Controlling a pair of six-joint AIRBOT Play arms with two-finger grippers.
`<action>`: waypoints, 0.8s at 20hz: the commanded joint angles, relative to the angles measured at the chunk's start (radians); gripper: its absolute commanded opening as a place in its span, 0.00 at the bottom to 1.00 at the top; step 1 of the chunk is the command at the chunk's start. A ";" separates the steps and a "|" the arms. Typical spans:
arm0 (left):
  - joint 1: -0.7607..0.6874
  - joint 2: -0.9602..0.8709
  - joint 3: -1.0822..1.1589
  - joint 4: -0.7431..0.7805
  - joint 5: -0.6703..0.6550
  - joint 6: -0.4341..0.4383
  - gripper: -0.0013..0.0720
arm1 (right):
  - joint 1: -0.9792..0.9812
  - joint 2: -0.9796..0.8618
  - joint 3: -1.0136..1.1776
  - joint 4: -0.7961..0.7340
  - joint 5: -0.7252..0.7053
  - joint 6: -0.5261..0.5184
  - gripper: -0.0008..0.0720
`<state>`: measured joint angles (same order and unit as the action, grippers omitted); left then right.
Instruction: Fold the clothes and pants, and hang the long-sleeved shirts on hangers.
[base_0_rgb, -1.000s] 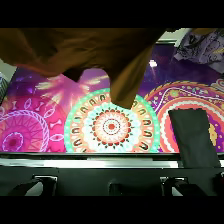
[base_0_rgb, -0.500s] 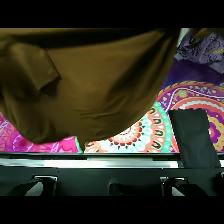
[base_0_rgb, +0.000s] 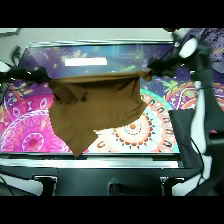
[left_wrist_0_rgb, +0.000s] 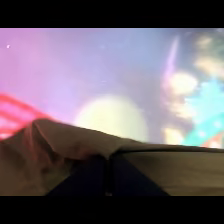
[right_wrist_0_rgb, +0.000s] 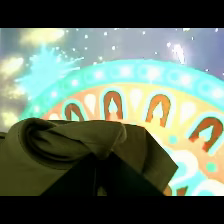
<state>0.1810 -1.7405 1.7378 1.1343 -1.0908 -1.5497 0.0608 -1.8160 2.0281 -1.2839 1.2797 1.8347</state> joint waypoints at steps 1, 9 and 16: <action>-0.032 -0.183 -0.005 -0.031 0.113 0.009 0.04 | 0.001 -0.204 0.001 0.171 -0.169 0.025 0.07; 0.005 -0.159 0.066 -0.065 -0.017 0.005 0.81 | -0.029 -0.241 0.002 0.290 -0.108 -0.014 0.62; 0.206 0.028 0.059 -0.068 -0.340 0.045 0.84 | -0.248 -0.097 -0.031 0.163 0.272 -0.291 0.62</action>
<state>0.3145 -1.7706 1.8130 1.0798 -1.2934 -1.5063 -0.1097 -1.9442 2.0197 -1.0908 1.3937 1.6447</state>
